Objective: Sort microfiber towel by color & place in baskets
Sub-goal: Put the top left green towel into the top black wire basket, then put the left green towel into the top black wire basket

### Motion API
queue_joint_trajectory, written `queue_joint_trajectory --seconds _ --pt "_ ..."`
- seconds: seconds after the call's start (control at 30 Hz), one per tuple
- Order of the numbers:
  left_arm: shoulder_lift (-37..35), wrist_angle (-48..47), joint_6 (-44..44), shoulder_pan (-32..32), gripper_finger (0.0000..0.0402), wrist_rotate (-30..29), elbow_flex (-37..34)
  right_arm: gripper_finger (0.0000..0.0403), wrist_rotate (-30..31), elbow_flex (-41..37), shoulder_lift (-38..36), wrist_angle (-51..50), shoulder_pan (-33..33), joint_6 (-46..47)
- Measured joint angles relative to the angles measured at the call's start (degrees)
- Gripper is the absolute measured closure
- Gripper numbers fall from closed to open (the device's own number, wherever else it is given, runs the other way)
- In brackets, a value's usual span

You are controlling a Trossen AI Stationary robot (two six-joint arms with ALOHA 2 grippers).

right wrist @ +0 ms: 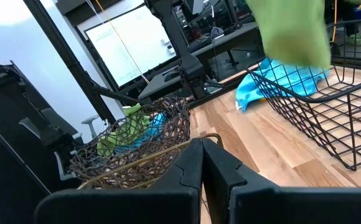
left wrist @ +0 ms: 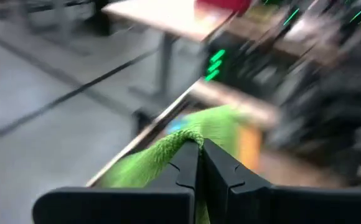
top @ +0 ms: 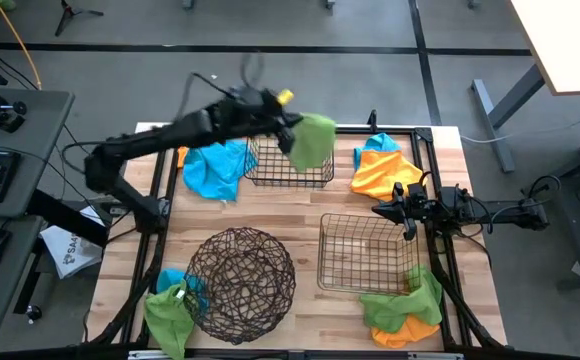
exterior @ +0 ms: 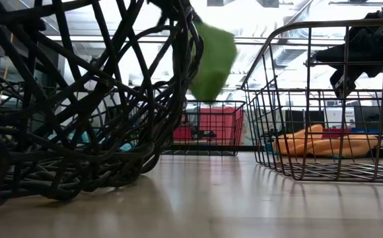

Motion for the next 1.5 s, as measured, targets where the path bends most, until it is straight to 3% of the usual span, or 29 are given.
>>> queue_joint_trajectory --seconds 0.13,0.37,0.57,0.73,1.0,1.17,1.43,1.5 --pt "5.09 -3.67 5.11 -2.2 0.0401 -9.88 -0.13 0.0402 0.0 0.01 0.0 -0.01 -0.01 0.01" --pt "6.86 -7.68 5.32 -3.85 0.0401 -10.3 -0.11 0.0402 0.0 0.01 -0.01 -0.02 -0.02 0.02" --pt "4.28 -8.99 2.01 -3.59 0.0378 -0.78 -0.04 0.0402 0.0 0.01 0.0 -0.02 0.0 0.01" --pt "1.71 -9.6 0.15 -3.08 0.0323 4.97 0.0 0.0402 0.0 -0.01 -0.01 -0.02 -0.02 0.01" --pt "-5.07 -11.61 -3.28 -1.93 0.0209 14.9 0.84 0.0402 0.0 0.0 0.0 -0.01 -0.01 0.01" --pt "-14.18 -14.74 -5.15 -0.5 0.0184 20.49 4.75 0.0402 0.0 -0.01 0.0 -0.02 -0.02 0.0" --pt "-26.91 -15.64 -8.46 -2.77 0.0186 11.65 -2.55 0.0402 1.74 0.0 0.0 0.77 0.0 0.21" --pt "-29.12 -14.83 -10.62 -3.88 0.0186 10.3 -6.09 0.0402 2.6 0.0 0.0 3.11 0.0 4.37"
